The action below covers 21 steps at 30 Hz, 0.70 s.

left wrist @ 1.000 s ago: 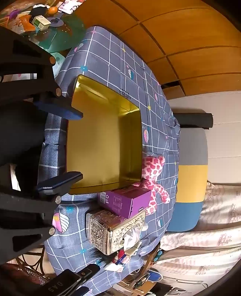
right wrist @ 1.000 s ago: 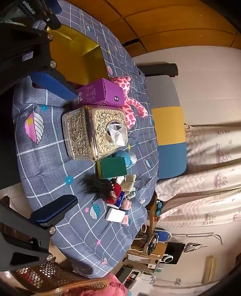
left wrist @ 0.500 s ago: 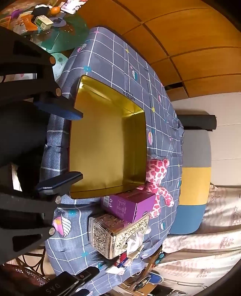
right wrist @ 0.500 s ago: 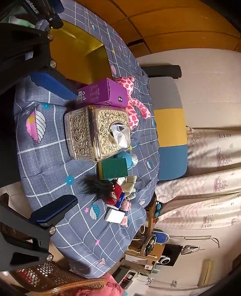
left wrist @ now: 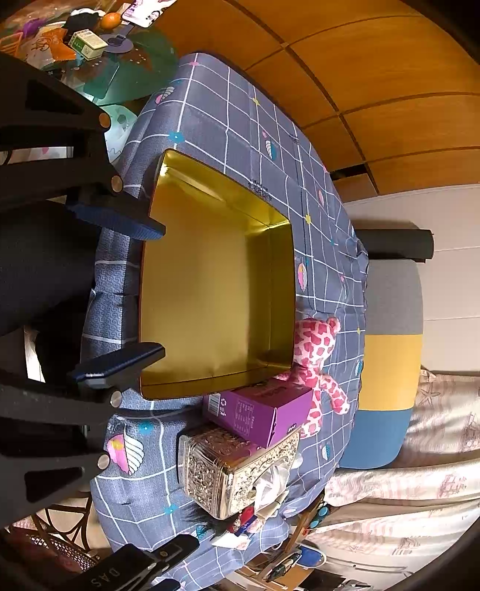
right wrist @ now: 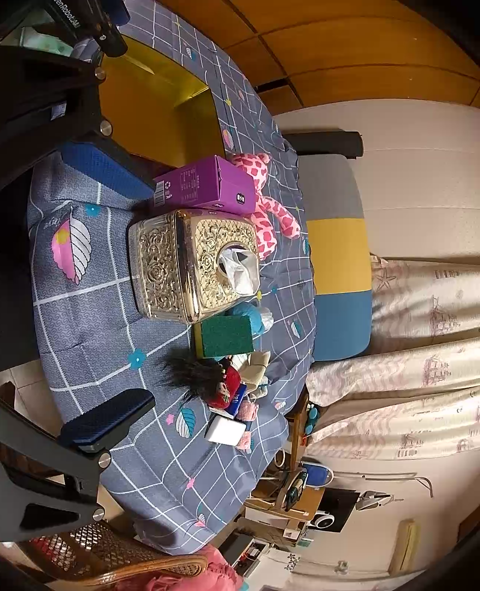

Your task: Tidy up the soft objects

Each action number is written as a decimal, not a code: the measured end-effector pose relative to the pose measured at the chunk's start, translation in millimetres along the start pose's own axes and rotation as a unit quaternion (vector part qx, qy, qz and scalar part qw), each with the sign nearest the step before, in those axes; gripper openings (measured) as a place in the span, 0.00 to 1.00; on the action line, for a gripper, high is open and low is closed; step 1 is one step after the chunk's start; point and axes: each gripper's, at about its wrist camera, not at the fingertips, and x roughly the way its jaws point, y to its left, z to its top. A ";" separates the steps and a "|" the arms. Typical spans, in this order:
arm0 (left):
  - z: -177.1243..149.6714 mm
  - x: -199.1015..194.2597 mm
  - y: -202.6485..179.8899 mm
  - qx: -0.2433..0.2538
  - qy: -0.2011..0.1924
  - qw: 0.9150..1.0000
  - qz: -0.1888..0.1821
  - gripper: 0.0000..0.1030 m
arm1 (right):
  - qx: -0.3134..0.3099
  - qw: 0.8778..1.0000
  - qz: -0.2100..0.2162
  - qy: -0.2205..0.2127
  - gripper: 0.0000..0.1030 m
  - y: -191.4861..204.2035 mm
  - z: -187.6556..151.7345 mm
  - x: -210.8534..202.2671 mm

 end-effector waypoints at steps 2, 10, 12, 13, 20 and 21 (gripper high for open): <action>0.0 0.0 0.6 0.000 0.001 1.000 0.000 0.57 | 0.000 1.000 0.000 0.000 1.00 -0.6 -0.5 -0.3; -0.9 1.6 1.0 0.000 0.003 1.000 0.002 0.57 | -0.002 1.000 0.011 -0.001 1.00 0.2 -1.3 -0.2; -0.9 1.6 0.9 0.000 0.003 1.000 0.002 0.57 | -0.003 1.000 0.012 -0.002 1.00 0.3 -1.2 -0.3; -0.9 1.6 0.9 0.000 0.002 1.000 0.002 0.57 | -0.003 1.000 0.011 -0.002 1.00 0.5 -1.2 -0.3; -0.9 3.2 1.5 0.000 0.005 1.000 0.002 0.57 | -0.004 1.000 0.012 0.001 1.00 1.1 -1.5 0.3; -0.9 3.3 1.7 0.000 0.005 1.000 0.002 0.57 | -0.005 1.000 0.012 0.001 1.00 1.3 -1.5 0.6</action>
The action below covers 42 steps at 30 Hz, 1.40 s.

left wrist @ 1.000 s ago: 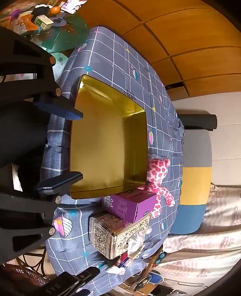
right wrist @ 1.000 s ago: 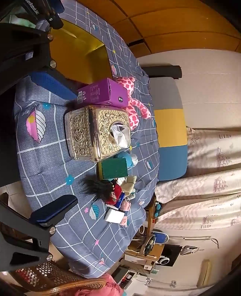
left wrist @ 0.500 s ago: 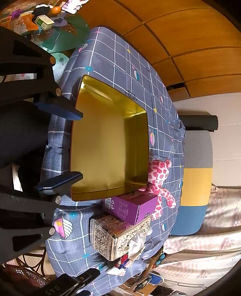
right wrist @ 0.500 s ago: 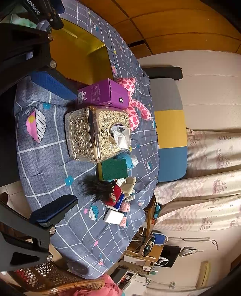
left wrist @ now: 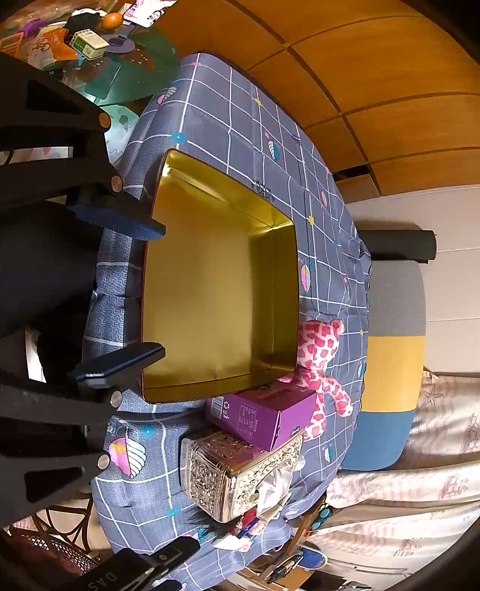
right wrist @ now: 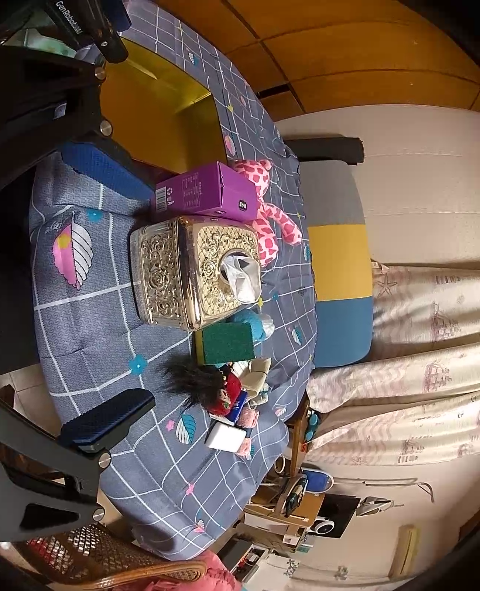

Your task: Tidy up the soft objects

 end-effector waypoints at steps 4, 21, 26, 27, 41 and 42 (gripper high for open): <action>-0.4 1.1 -0.3 0.000 0.001 1.000 0.002 0.57 | 0.000 1.000 0.001 0.000 1.00 0.0 -0.2 -0.2; -1.6 4.5 0.0 0.000 0.007 1.000 0.004 0.57 | 0.005 1.000 0.007 0.004 1.00 -0.4 -0.9 2.0; -1.6 4.4 0.6 0.000 0.008 1.000 0.004 0.57 | 0.008 1.000 0.007 0.005 1.00 -1.2 -0.4 2.9; -1.6 4.4 0.9 0.001 0.008 1.000 0.004 0.57 | 0.007 1.000 0.007 0.005 1.00 -0.8 -0.4 2.9; -3.1 9.5 -0.4 0.002 0.013 1.000 0.004 0.57 | 0.015 1.000 0.007 0.004 1.00 -4.2 0.0 2.2; -3.2 9.6 -0.4 0.002 0.013 1.000 0.004 0.57 | 0.012 1.000 0.007 0.004 1.00 -3.5 -0.2 1.9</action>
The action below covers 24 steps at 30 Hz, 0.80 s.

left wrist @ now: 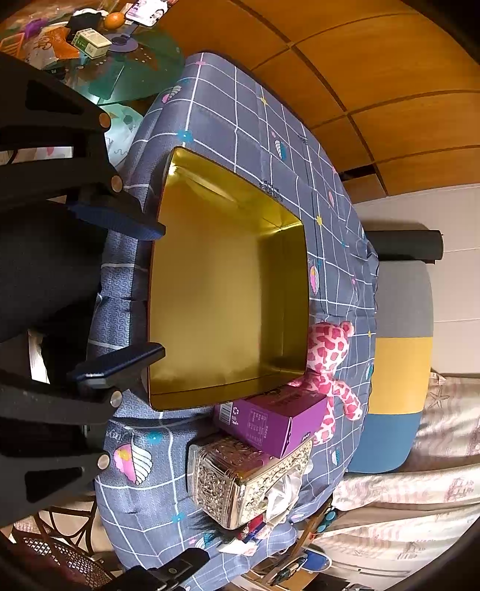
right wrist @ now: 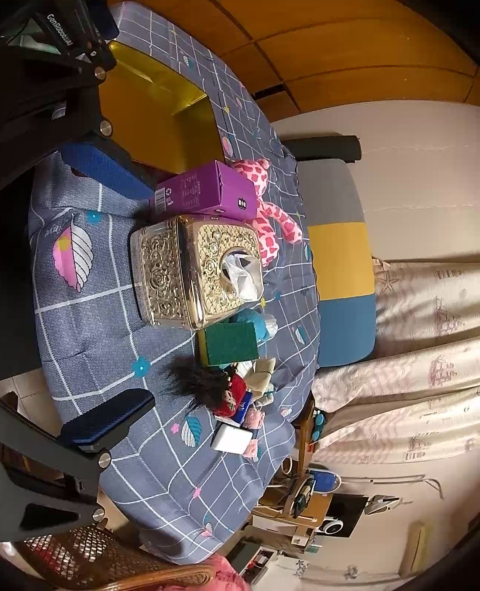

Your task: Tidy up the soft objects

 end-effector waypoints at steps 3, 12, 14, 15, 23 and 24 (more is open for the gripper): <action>0.0 0.3 0.0 0.000 0.000 1.000 0.000 0.57 | -0.004 1.000 -0.001 -0.003 1.00 1.0 -0.4 -0.9; -0.2 0.9 1.5 -0.001 0.002 1.000 -0.001 0.57 | -0.005 1.000 -0.002 0.000 1.00 0.8 -0.1 0.0; -0.1 1.0 1.8 -0.001 0.002 1.000 -0.001 0.57 | -0.006 1.000 -0.003 0.000 1.00 1.0 -0.5 0.1; -0.3 1.1 1.5 0.000 0.002 1.000 -0.001 0.57 | -0.006 1.000 -0.002 0.000 1.00 0.9 -0.4 0.1; -0.5 1.6 1.9 0.000 0.003 1.000 -0.003 0.57 | -0.002 1.000 -0.004 0.001 1.00 -0.2 -0.9 0.4; -0.8 1.7 2.0 0.000 0.003 1.000 -0.003 0.57 | -0.002 1.000 -0.004 0.002 1.00 -0.4 -0.9 0.5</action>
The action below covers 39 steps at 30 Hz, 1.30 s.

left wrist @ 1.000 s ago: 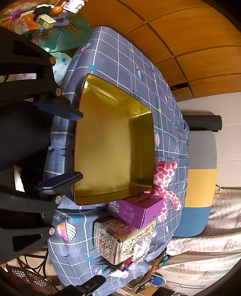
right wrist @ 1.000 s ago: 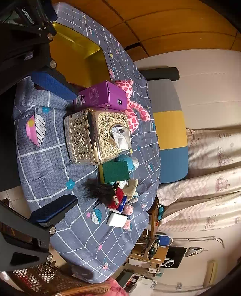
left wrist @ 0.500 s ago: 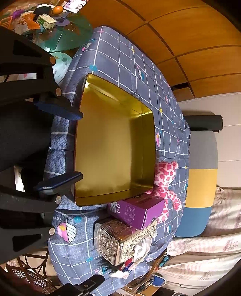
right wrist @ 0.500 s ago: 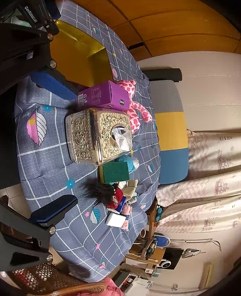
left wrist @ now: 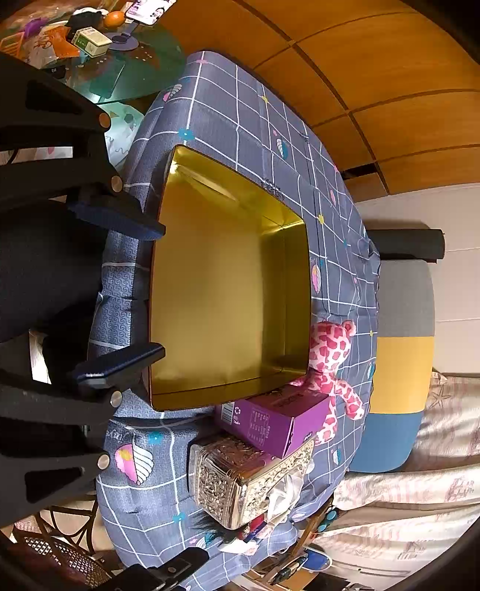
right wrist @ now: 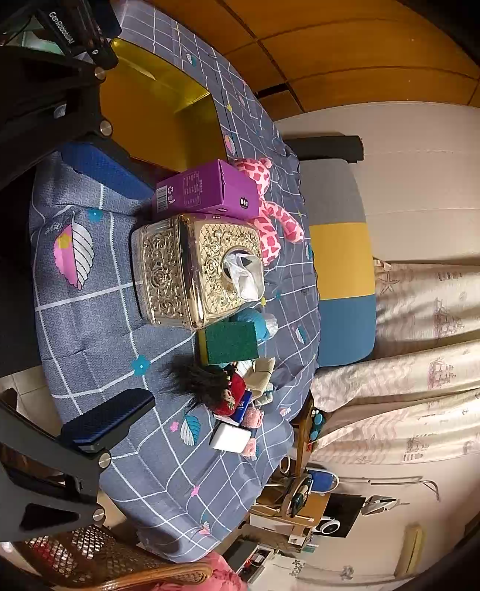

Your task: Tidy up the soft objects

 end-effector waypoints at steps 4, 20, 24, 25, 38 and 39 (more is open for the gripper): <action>-0.2 0.5 -1.1 0.001 0.000 1.000 0.000 0.57 | -0.002 1.000 -0.001 -0.001 1.00 0.3 -0.1 0.0; 1.4 0.1 -1.9 0.003 -0.006 0.999 -0.037 0.57 | 0.020 1.000 -0.013 -0.005 1.00 -21.6 13.6 3.2; 4.1 -0.3 -6.8 -0.003 -0.014 0.989 -0.145 0.57 | 0.058 0.998 -0.025 0.007 1.00 -61.4 24.4 15.0; 6.5 0.5 -12.5 0.003 -0.008 0.985 -0.171 0.57 | 0.064 0.997 -0.035 0.009 1.00 -75.0 26.8 18.9; 60.3 -11.1 -154.8 0.106 0.031 0.933 -0.342 0.58 | 0.094 0.988 -0.114 0.042 1.00 -192.1 36.5 61.0; 64.6 -10.6 -166.8 0.112 0.030 0.932 -0.344 0.59 | 0.101 0.988 -0.112 0.046 1.00 -200.3 38.3 65.0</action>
